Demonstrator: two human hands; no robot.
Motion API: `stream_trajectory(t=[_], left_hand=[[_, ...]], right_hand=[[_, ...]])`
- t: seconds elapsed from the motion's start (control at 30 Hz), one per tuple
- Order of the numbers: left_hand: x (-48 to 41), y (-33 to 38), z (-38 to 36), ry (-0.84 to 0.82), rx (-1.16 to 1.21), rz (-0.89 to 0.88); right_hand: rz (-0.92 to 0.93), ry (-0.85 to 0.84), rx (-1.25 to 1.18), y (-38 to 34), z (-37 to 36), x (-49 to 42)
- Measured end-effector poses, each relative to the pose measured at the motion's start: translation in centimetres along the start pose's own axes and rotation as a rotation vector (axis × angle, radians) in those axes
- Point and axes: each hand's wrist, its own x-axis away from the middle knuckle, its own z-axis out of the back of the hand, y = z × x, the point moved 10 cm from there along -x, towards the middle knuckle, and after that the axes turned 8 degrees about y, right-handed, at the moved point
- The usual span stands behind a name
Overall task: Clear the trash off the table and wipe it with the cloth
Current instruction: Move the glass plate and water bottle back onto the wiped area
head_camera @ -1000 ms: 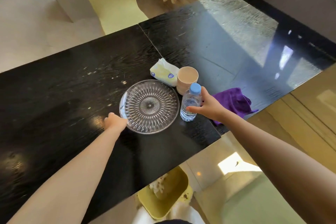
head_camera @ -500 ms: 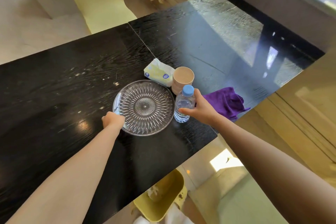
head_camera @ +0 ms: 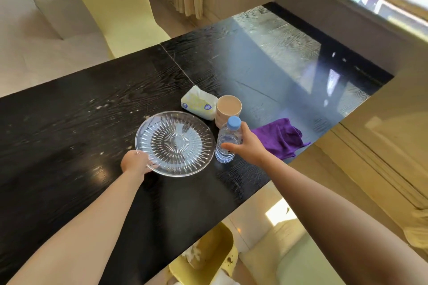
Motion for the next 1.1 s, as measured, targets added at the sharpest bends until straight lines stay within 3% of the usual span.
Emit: stream_trajectory(t=[0.27,0.5,0.87,1.1], left_hand=[[0.5,1.4,5.9,-0.002,0.252,0.071],[-1.4,-0.4,15.9,0.096,0.422,0.115],[-2.8,-12.8,34.5,0.406,0.593,0.226],[-3.7,-20.1,38.5,0.458,0.672,0.298]], right_hand=[[0.039,0.005,0.030,-5.7,-2.1,-0.3],[0.164,-0.072,0.013,-13.7,-8.9,-1.2],[0.261,-0.325,0.057,-21.7,-25.9,1.2],[0.288,-0.382,0.090,-24.1,-33.6,3.4]])
